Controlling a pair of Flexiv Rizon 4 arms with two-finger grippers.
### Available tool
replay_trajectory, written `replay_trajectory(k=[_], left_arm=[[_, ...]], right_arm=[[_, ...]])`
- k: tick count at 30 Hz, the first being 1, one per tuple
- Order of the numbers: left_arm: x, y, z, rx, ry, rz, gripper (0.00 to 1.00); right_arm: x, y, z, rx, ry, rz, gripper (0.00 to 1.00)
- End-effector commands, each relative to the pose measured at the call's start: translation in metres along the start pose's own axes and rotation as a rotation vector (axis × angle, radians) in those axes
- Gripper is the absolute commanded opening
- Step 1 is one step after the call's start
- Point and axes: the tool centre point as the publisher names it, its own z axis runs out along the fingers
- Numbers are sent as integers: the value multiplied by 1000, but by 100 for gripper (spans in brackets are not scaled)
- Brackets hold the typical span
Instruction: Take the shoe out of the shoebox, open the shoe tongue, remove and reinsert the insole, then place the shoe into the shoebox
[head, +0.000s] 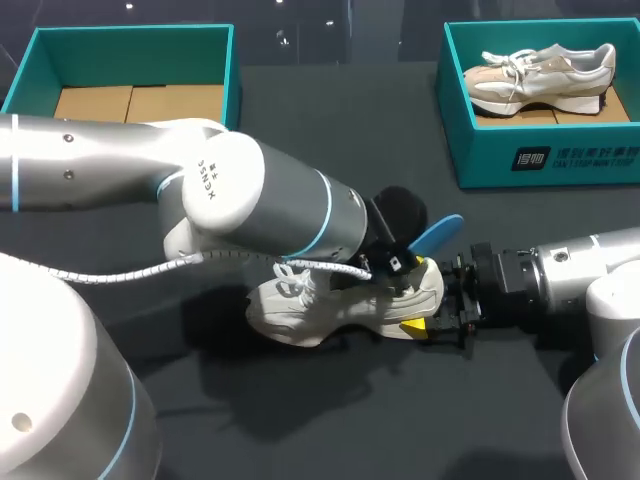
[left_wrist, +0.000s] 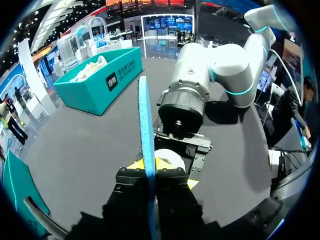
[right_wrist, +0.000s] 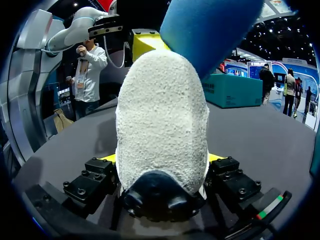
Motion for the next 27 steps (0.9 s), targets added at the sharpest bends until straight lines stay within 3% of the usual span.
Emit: replay_trajectory(k=[1,14,27], left_arm=[[5,-16,-14,-34,6,5,0],[26,-75,-34,-98,157,-37,0],[26,-75,-34,-98,157,-37,0]], right_arm=[[1,-1,2,3,-2,1,0],[1,-1,2,3,-2,1,0],[1,-1,2,3,-2,1,0]])
